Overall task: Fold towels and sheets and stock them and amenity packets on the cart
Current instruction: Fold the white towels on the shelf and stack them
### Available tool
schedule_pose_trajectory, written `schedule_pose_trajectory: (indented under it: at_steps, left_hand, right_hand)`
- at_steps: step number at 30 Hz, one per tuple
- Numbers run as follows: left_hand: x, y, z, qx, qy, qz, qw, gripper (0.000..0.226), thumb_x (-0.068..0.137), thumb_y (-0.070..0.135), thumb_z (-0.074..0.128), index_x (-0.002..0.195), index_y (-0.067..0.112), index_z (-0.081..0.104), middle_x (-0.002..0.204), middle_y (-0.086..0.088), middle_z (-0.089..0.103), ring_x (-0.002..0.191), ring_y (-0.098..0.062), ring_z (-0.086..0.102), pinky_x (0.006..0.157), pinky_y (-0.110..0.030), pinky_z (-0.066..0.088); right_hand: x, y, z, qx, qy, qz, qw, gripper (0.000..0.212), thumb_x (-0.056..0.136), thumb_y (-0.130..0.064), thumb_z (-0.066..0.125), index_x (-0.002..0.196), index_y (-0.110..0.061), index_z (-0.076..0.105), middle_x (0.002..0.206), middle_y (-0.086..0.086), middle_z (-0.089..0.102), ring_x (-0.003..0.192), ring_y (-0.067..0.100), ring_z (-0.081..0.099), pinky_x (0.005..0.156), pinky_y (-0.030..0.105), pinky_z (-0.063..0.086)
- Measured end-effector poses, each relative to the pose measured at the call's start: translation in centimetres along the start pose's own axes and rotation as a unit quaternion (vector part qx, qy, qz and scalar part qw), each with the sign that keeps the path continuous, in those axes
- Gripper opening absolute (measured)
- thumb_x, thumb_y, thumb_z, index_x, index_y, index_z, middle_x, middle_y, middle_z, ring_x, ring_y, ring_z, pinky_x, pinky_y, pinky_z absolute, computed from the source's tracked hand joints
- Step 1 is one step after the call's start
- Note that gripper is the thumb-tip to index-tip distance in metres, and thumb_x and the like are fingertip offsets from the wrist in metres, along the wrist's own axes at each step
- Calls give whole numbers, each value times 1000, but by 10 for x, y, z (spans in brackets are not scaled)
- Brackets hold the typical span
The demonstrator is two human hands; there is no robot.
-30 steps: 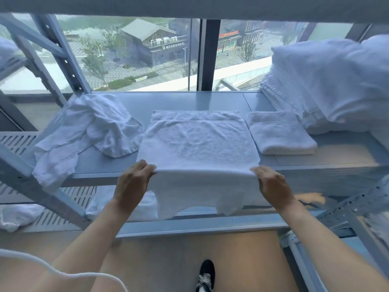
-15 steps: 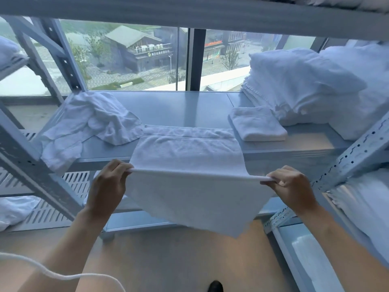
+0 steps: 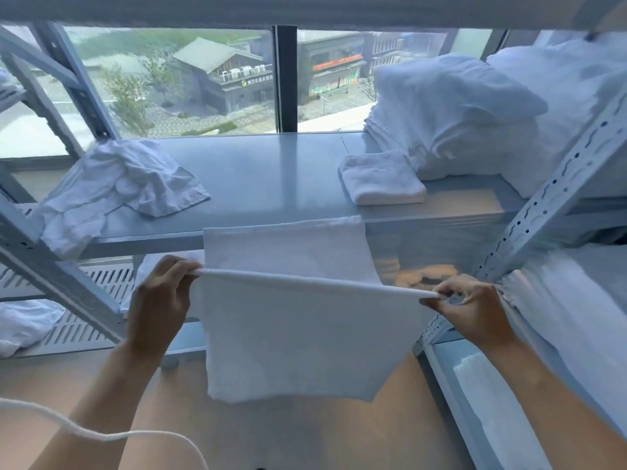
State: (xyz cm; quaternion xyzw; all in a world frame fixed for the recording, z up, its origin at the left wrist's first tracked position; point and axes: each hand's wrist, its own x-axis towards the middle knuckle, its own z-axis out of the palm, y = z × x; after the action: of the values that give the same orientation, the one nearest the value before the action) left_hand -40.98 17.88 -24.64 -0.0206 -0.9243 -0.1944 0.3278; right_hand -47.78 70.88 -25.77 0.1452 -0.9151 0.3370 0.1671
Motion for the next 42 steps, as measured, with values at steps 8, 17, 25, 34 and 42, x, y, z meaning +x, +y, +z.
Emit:
schedule_pose_trajectory:
  at_steps: [8,17,25,34,42]
  left_hand:
    - [-30,67,5,28,0,-7,1000,10,97,11,65,101,9,74,100,-3,68,86,-30,67,74,-42,54]
    - [-32,73,-8,45,4,-18,999,18,90,-7,70,99,7,75,95,-4,69,88,-29,67,78,-37,50]
    - [-23,14,-2,44,-6,-48,998,26,83,-13,73,97,9,78,91,1,68,83,-25,67,78,-26,48]
    - [48,-69,34,24,-8,-70,997,21,89,-4,72,98,15,75,93,3,67,82,-28,68,68,-38,53]
    - [124,-119,70,-13,-32,-80,996,43,77,-24,55,102,8,73,97,-6,66,85,-35,66,71,-38,52]
  right_hand:
    - [-40,58,-30,286,-23,148,946,18,65,-14,93,77,-24,83,74,0,77,66,9,69,65,20,57]
    - [-46,71,7,445,-25,270,853,32,58,-24,94,83,-7,81,82,12,74,78,22,68,73,32,61]
    - [6,52,47,388,-19,234,891,21,63,-24,93,80,-17,83,79,3,78,73,11,70,71,22,58]
    - [109,10,102,227,27,175,958,16,74,-24,93,78,-32,79,74,-9,76,65,3,67,64,12,51]
    - [176,-17,142,141,103,175,969,14,86,-23,84,81,-29,72,71,-15,71,64,0,62,60,10,46]
